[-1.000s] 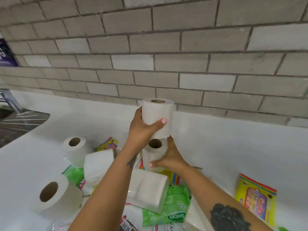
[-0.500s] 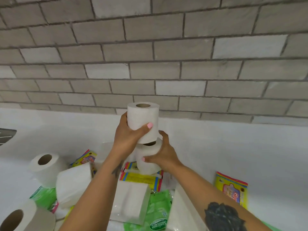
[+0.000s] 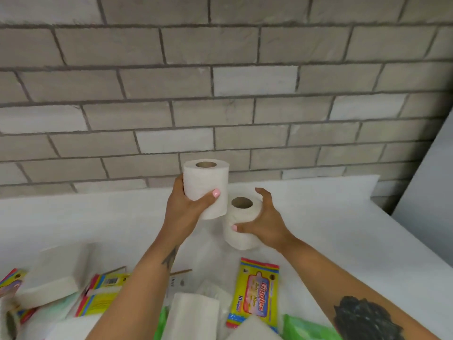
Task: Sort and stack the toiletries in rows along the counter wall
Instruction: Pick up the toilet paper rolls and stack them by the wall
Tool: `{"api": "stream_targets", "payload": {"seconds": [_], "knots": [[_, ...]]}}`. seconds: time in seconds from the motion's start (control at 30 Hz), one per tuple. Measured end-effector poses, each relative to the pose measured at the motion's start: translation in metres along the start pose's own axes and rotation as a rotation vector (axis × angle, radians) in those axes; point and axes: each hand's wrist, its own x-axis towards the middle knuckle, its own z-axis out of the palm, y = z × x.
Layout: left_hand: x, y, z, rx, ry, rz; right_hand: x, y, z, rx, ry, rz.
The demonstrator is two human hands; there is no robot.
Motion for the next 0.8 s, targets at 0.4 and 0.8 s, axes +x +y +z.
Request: {"api": "stream_targets", "payload": {"seconds": [0.4,0.8], "knots": [[0.043,-0.087,0.094,0.101,-0.02,-0.062,0.044,0.06,-0.075,0.116,0.227,0.036],[0.063,-0.158,0.133,0.434,0.021,-0.064,0.082,0.101,-0.073,0.095,0.277,0.086]]}}
